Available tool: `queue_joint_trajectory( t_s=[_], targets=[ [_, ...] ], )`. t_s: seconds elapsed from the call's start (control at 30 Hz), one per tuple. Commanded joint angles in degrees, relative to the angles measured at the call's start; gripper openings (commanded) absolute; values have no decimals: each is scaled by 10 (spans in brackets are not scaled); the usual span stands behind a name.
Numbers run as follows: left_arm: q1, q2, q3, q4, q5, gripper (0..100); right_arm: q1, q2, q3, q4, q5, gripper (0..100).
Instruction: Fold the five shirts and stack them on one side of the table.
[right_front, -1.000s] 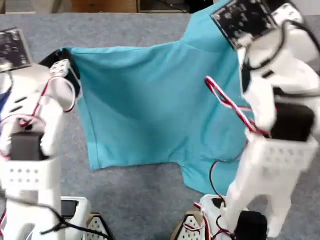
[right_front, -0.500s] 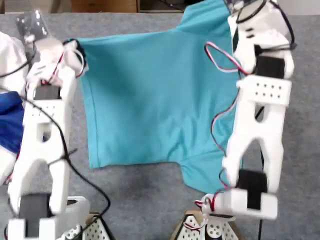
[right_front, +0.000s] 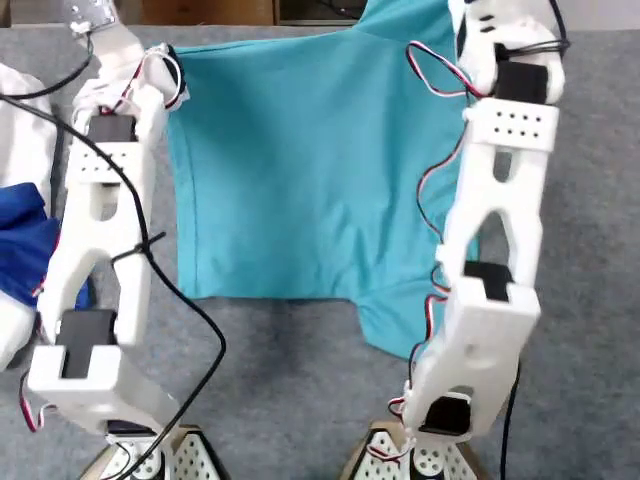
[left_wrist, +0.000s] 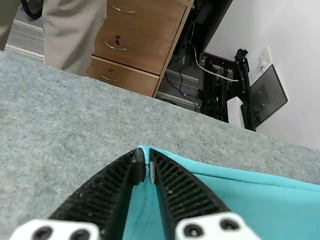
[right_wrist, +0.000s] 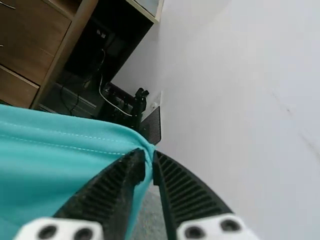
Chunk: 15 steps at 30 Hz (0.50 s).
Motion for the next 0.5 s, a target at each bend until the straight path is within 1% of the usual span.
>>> queue_joint_trajectory(
  t_s=[0.0,0.1,0.27,0.47],
  targets=[
    [4,28,-90,8,29,20,-18,36,-120,23,-4,5],
    [4,66,-132,19,32,20,-20,67,-175,56,-4,5],
    [4,94,-183,128,29,20,-7,88,-231,126,-19,5],
    [4,97,-185,217,27,20,1,88,-273,254,-15,5]
  ],
)
